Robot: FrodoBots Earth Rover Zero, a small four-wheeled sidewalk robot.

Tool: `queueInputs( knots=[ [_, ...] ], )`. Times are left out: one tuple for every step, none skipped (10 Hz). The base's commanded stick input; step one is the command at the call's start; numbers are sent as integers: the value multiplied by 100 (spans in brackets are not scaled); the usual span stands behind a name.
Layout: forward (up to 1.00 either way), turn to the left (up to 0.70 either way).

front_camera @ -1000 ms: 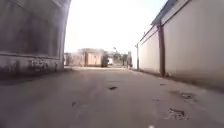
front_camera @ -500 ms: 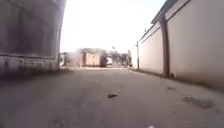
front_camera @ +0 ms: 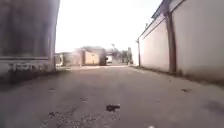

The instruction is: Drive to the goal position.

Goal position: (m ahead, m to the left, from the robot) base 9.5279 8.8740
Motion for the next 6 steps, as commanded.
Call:
queueInputs(
  knots=[
    [100,0],
    [100,0],
    [100,0],
    [100,0],
    [100,0],
    [100,0]
  ],
)
